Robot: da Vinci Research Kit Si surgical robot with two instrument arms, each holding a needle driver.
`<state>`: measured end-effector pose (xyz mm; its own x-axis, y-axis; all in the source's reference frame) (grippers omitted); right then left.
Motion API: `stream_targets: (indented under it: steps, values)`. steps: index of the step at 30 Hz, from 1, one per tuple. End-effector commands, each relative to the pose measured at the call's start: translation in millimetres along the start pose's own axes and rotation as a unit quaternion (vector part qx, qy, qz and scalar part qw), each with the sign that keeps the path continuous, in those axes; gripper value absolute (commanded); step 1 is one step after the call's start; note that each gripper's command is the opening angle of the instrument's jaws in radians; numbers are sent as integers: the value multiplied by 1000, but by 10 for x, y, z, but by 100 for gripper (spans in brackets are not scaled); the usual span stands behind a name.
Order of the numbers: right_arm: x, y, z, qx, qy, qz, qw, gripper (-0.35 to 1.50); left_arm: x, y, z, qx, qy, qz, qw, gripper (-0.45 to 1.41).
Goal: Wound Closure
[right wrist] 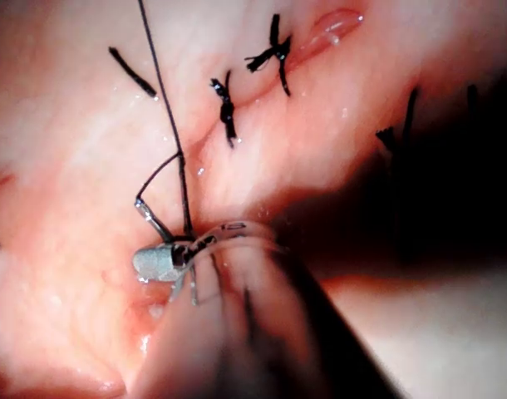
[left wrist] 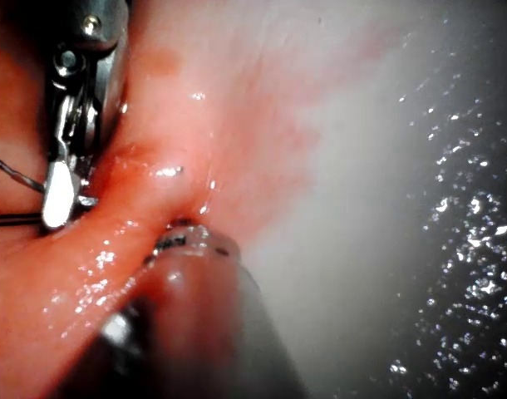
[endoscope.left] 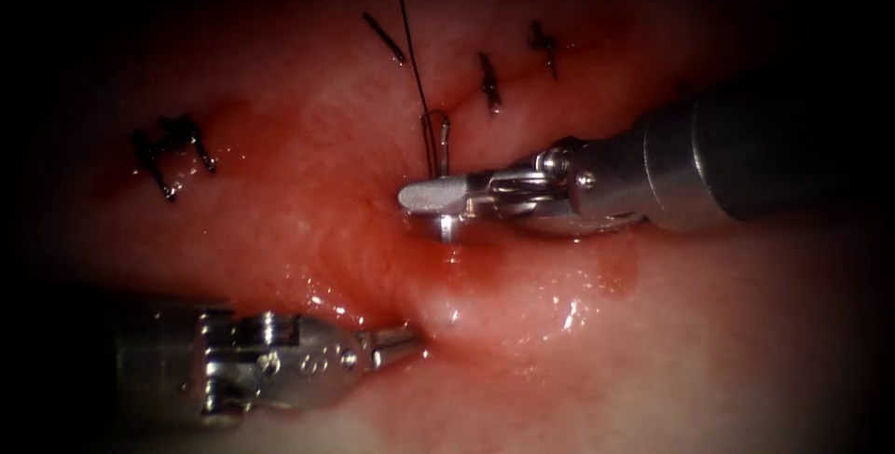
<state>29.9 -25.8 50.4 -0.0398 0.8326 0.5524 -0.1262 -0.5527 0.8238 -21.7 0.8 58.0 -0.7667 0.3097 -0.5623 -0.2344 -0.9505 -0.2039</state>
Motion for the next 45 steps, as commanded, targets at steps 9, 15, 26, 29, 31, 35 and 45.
stream_targets:
  steps: [9, 15, 26, 29, 31, 35, 45]
  values:
    - [-29, 7, 3, 1, -18, -1, 1000, -35, -3, 8, 6, 2, -2, 1, 1000, -12]
    - [-41, 6, 2, 3, -23, 1, 1000, -35, -2, 8, 6, 2, -2, 0, 1000, -12]
    - [-61, 3, 4, 8, -35, 5, 999, -35, -2, 7, 4, 5, -4, 0, 1000, -12]
    - [-68, 4, 5, 10, -38, 7, 999, -35, -2, 7, 4, 5, -4, 0, 1000, -12]
    - [-72, 5, 6, 10, -40, 8, 999, -35, -2, 6, 4, 6, -5, 0, 1000, -12]
    - [-76, 9, 7, 11, -42, 9, 999, -35, -2, 6, 2, 5, -5, 0, 1000, -12]
    - [-90, 11, 8, 11, -50, 11, 999, -35, -2, 5, 1, 7, -7, -1, 1000, -12]
